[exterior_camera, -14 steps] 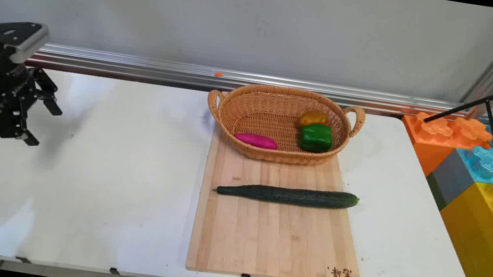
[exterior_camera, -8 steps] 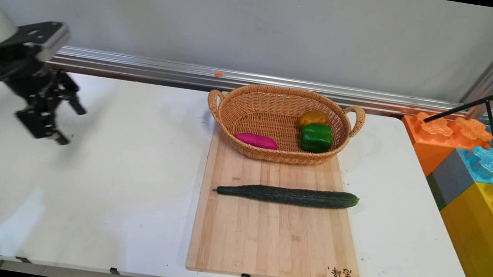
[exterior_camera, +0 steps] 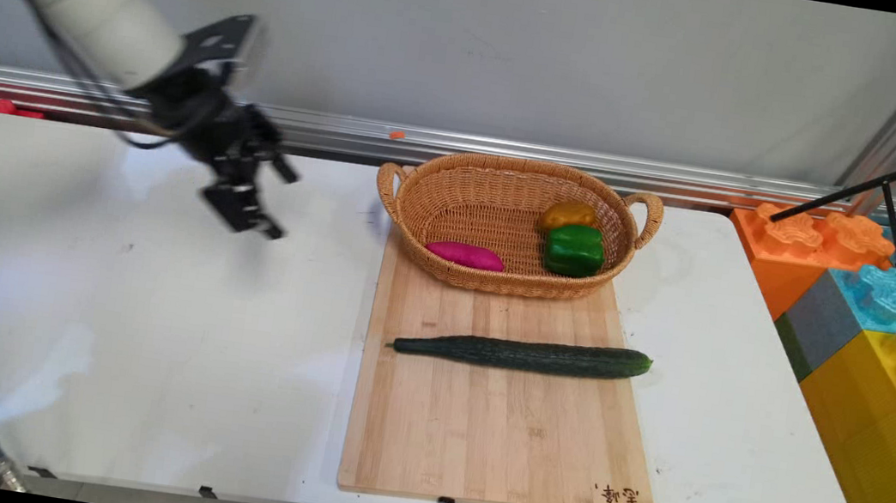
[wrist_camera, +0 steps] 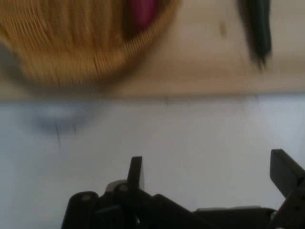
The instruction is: Pick up the potato from the vegetable basket
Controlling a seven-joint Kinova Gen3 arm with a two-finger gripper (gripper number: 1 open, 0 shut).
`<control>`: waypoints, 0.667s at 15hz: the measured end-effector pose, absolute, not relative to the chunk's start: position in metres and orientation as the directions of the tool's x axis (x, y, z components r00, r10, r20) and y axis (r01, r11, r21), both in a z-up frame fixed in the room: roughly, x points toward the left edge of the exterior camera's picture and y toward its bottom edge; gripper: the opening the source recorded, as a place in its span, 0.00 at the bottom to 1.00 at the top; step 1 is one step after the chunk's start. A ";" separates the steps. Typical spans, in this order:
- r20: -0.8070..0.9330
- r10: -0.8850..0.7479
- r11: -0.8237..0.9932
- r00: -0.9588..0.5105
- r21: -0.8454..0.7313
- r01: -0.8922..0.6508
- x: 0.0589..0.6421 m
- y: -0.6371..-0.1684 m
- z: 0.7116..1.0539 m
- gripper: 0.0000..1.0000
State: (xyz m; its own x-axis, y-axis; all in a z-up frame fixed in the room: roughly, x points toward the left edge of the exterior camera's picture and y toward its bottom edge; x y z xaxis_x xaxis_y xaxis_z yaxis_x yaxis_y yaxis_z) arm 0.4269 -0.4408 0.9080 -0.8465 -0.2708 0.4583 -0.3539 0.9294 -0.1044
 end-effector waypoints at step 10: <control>0.608 -0.307 0.852 -0.733 -0.168 -0.496 0.288 -0.537 0.897 1.00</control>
